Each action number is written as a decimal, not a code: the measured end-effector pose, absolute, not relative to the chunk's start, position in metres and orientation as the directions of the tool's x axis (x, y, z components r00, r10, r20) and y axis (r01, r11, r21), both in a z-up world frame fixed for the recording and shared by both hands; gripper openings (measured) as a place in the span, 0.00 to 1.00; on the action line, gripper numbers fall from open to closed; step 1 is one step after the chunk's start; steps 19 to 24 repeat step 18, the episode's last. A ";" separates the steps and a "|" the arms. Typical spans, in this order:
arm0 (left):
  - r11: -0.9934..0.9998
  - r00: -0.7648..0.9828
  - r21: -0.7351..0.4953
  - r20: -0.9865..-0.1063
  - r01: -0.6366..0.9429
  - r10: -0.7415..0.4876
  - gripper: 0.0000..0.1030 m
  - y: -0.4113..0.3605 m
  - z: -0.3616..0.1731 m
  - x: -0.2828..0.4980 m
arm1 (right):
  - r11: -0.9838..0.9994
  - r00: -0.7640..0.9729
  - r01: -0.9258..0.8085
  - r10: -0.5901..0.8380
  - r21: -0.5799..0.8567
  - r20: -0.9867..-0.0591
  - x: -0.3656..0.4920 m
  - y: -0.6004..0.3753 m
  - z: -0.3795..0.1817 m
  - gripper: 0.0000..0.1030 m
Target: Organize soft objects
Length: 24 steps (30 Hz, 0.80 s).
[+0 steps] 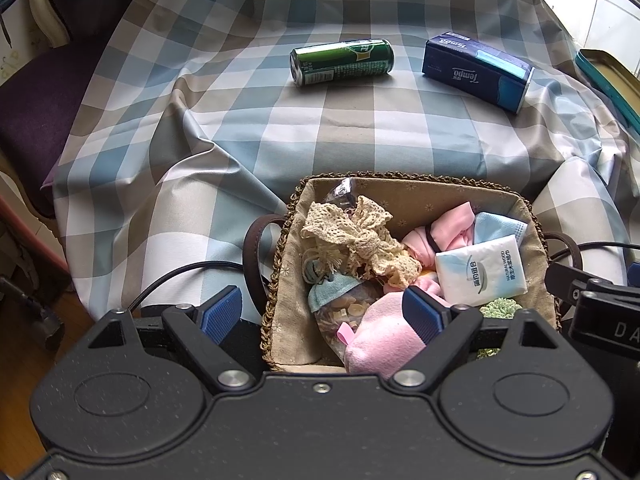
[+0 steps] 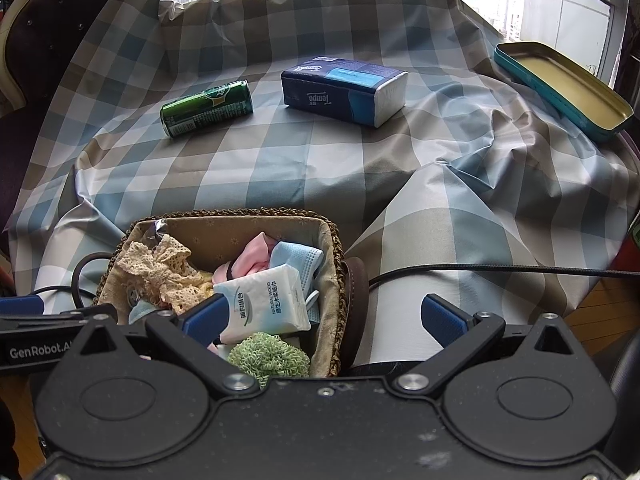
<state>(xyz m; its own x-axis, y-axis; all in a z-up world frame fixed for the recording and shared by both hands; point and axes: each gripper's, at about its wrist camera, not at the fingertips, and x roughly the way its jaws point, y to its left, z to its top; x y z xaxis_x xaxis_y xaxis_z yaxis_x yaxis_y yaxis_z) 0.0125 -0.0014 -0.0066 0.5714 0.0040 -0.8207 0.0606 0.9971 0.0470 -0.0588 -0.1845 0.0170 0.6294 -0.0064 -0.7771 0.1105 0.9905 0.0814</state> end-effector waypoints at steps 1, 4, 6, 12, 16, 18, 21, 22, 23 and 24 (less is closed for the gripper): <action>0.997 0.571 0.047 -0.821 0.060 0.005 0.82 -0.002 -0.007 0.013 | 0.991 0.629 0.110 -0.006 0.081 -0.777 -0.059 -0.184 0.017 1.00; 0.997 0.571 0.047 -0.821 0.060 0.004 0.82 -0.002 -0.007 0.012 | 0.991 0.630 0.111 -0.007 0.081 -0.777 -0.059 -0.184 0.017 1.00; 0.997 0.571 0.047 -0.821 0.060 0.004 0.82 -0.001 -0.007 0.012 | 0.991 0.629 0.110 -0.006 0.082 -0.777 -0.059 -0.185 0.017 1.00; 0.997 0.568 0.049 -0.823 0.066 0.002 0.82 -0.004 -0.007 0.012 | 0.990 0.624 0.113 -0.004 0.085 -0.781 -0.059 -0.184 0.015 1.00; 0.997 0.566 0.049 -0.824 0.066 0.003 0.82 -0.003 -0.008 0.012 | 0.989 0.621 0.115 -0.002 0.089 -0.784 -0.060 -0.185 0.014 1.00; 0.997 0.565 0.048 -0.825 0.067 0.002 0.82 -0.003 -0.009 0.011 | 0.989 0.618 0.115 0.001 0.092 -0.786 -0.060 -0.186 0.014 1.00; 0.997 0.565 0.048 -0.825 0.067 0.002 0.82 -0.003 -0.009 0.011 | 0.989 0.618 0.115 0.001 0.092 -0.786 -0.060 -0.186 0.014 1.00; 0.997 0.565 0.048 -0.825 0.067 0.002 0.82 -0.003 -0.009 0.011 | 0.989 0.618 0.115 0.001 0.092 -0.786 -0.060 -0.186 0.014 1.00; 0.997 0.565 0.048 -0.825 0.067 0.002 0.82 -0.003 -0.009 0.011 | 0.989 0.618 0.115 0.001 0.092 -0.786 -0.060 -0.186 0.014 1.00; 0.997 0.565 0.048 -0.825 0.067 0.002 0.82 -0.003 -0.009 0.011 | 0.989 0.618 0.115 0.001 0.092 -0.786 -0.060 -0.186 0.014 1.00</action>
